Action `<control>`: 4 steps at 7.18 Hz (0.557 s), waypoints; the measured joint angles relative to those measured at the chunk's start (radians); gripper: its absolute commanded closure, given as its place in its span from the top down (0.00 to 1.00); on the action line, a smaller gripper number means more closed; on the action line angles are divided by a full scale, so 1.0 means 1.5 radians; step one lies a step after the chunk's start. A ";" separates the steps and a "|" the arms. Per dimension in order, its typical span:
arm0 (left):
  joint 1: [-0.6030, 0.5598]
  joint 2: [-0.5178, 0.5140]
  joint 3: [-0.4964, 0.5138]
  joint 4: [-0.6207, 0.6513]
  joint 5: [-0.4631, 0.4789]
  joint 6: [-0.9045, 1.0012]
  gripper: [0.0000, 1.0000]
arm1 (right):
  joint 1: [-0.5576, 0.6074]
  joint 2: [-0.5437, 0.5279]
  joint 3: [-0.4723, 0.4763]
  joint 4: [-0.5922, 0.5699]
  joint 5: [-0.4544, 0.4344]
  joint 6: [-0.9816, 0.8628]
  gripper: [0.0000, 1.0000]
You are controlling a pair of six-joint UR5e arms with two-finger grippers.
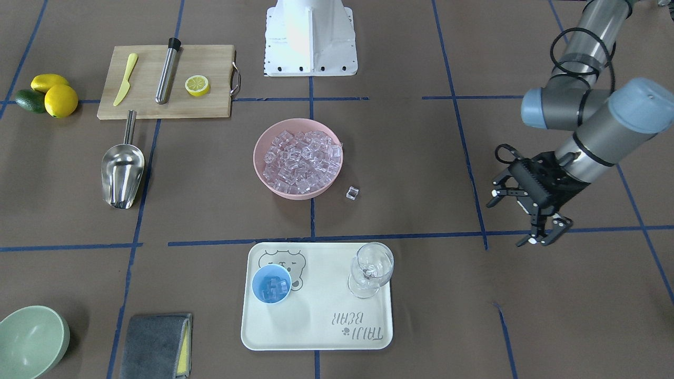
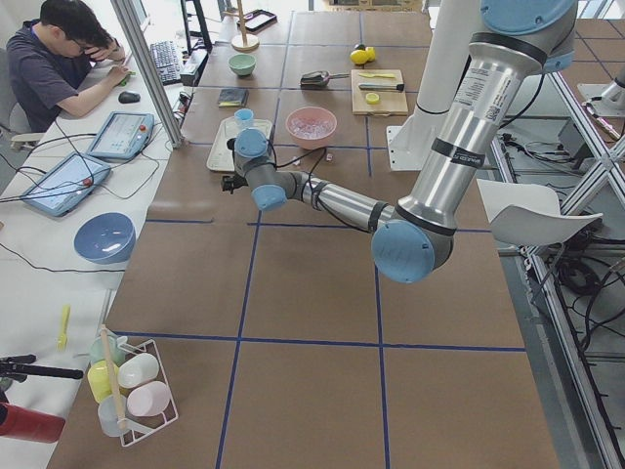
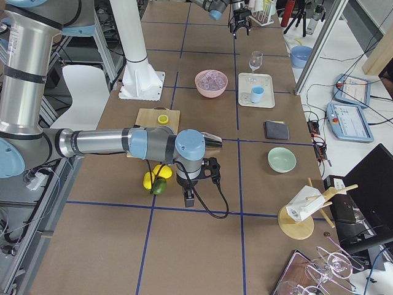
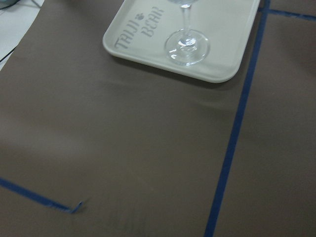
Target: Put ice in cup with scoop
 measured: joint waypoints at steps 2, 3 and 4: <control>-0.114 0.005 -0.051 0.220 -0.017 0.016 1.00 | -0.001 0.001 0.000 0.000 0.001 0.001 1.00; -0.169 0.014 -0.057 0.296 -0.018 0.016 1.00 | -0.001 0.001 0.000 0.000 0.001 0.001 1.00; -0.215 0.036 -0.058 0.344 -0.021 0.015 1.00 | 0.000 0.001 0.000 0.000 0.001 0.001 1.00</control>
